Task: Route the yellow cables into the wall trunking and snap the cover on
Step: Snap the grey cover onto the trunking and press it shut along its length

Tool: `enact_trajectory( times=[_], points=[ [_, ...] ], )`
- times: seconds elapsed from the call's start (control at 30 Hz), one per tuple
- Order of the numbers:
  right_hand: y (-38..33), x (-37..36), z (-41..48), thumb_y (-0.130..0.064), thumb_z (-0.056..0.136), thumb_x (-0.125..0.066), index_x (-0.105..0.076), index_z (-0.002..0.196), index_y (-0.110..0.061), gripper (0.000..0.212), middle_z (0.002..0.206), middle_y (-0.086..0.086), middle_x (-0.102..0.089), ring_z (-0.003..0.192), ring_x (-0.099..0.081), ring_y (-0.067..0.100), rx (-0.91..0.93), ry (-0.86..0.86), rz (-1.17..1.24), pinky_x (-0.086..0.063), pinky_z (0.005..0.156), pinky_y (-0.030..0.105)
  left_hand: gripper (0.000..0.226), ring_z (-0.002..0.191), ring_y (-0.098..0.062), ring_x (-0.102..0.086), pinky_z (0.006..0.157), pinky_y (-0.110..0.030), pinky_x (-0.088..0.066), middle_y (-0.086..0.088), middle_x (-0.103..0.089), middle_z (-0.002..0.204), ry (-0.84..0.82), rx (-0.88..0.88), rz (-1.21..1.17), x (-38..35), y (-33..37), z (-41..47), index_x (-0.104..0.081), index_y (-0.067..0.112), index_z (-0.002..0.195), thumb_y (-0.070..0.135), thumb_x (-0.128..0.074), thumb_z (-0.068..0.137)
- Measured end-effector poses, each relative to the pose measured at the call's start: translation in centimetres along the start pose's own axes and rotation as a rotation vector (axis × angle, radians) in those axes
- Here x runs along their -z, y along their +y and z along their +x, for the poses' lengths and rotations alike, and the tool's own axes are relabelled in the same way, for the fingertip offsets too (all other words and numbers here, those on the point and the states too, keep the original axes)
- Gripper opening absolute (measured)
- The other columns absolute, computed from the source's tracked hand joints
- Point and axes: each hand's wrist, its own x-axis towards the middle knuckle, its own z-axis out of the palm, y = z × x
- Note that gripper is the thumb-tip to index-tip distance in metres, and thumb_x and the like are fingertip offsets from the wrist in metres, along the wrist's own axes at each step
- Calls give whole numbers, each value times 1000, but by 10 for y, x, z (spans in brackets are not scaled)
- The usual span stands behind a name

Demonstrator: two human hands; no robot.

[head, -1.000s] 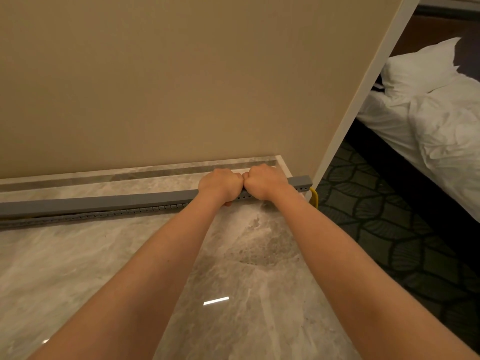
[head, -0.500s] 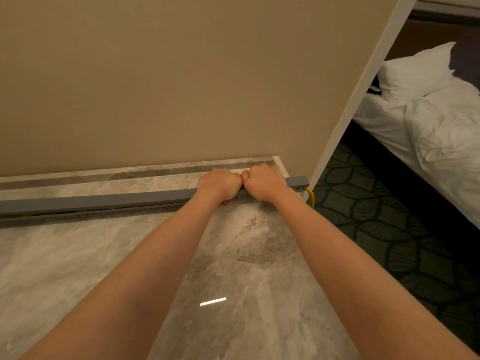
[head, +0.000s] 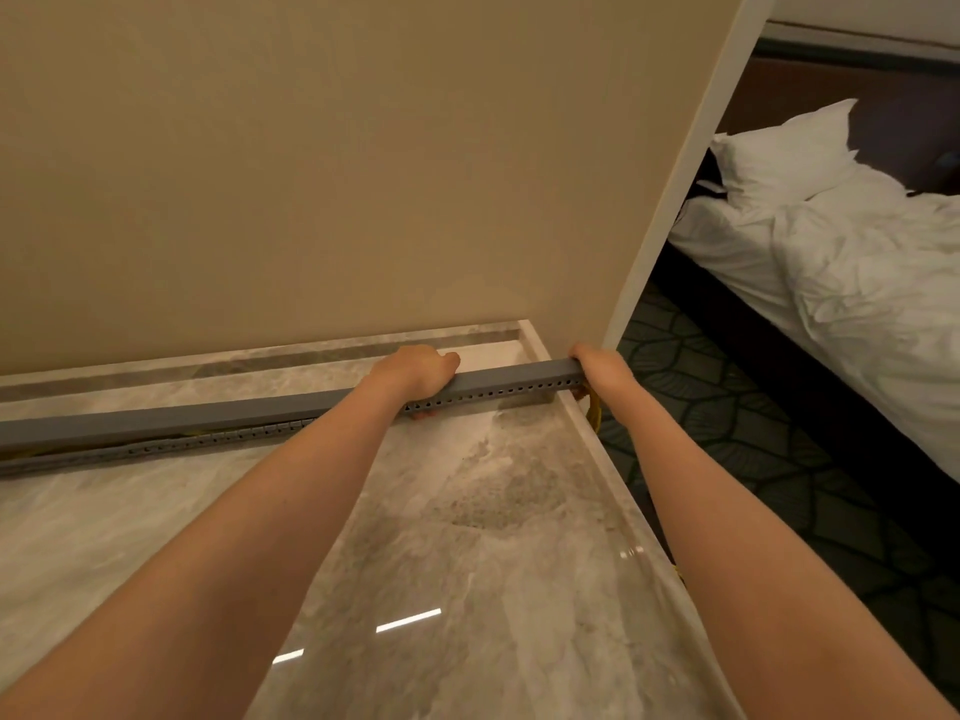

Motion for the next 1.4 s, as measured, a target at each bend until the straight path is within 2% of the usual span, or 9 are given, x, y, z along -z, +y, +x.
enact_trajectory(
  times=[0.2, 0.33, 0.43, 0.53, 0.63, 0.7, 0.77, 0.87, 1.4],
  points=[
    [5, -7, 3, -23, 97, -23, -32, 59, -18, 40, 70, 5, -44, 65, -41, 22, 57, 60, -314, -30, 68, 31, 37, 86, -27, -55, 73, -34, -39, -6, -61, 88, 29, -310, -55, 2, 0, -12, -54, 17, 80, 44, -37, 98],
    [3, -6, 7, -19, 97, -25, -33, 60, -15, 38, 94, 13, -44, 85, -40, 25, 35, 81, -417, -32, 74, 33, 34, 98, -21, -57, 81, -29, -42, -3, -62, 110, -15, -380, 101, 12, -13, -18, -60, 15, 112, 39, -60, 88],
    [-5, -7, 0, -20, 96, -29, -61, 97, -5, 36, 109, 19, -58, 95, -52, 31, 45, 131, -516, -39, 80, 36, 37, 89, -16, -50, 79, -27, -41, -5, -62, 111, 33, -404, 148, 12, -22, -21, -60, 13, 112, 37, -66, 84],
    [-20, -11, -13, -11, 94, -38, -49, 127, -5, 36, 131, 18, -51, 120, -49, 34, 241, 270, -876, -39, 97, 42, 36, 87, -16, -50, 79, -30, -44, -5, -62, 110, 86, -416, 186, 9, -23, -24, -60, 12, 110, 35, -66, 84],
    [-37, -34, -29, -15, 91, -43, -53, 119, -8, 31, 121, 17, -57, 109, -55, 33, 588, 126, -760, -42, 86, 37, 37, 97, -22, -56, 81, -32, -44, -7, -61, 113, 133, -437, 220, 5, -22, -28, -59, 12, 115, 35, -64, 86],
    [-44, -56, -43, -29, 93, -45, -59, 112, -15, 28, 109, 10, -65, 92, -56, 24, 619, -173, -598, -38, 77, 30, 44, 106, -25, -55, 85, -34, -44, -8, -59, 118, 134, -432, 237, 3, -25, -31, -54, 11, 122, 33, -65, 85],
    [-46, -67, -51, -47, 88, -51, -61, 106, -22, 33, 95, 2, -67, 84, -52, 18, 610, -280, -586, -33, 80, 32, 49, 110, -27, -54, 89, -35, -45, -8, -56, 122, 122, -411, 249, 4, -37, -37, -50, 12, 126, 30, -67, 84],
    [-40, -73, -49, -58, 80, -58, -56, 90, -23, 36, 92, -2, -66, 89, -58, 22, 758, -185, -800, -32, 82, 36, 48, 109, -26, -54, 89, -35, -45, -7, -56, 120, 173, -363, 246, 11, -63, -49, -51, 13, 124, 34, -66, 84],
    [-43, -121, -69, -25, 93, -47, -47, 125, -14, 34, 122, 6, -53, 111, -51, 25, 958, -26, -835, -34, 90, 37, 40, 106, -27, -56, 78, -31, -42, -8, -61, 113, 379, -251, 274, -5, -73, -57, -58, 10, 116, 36, -60, 86]
  ],
)
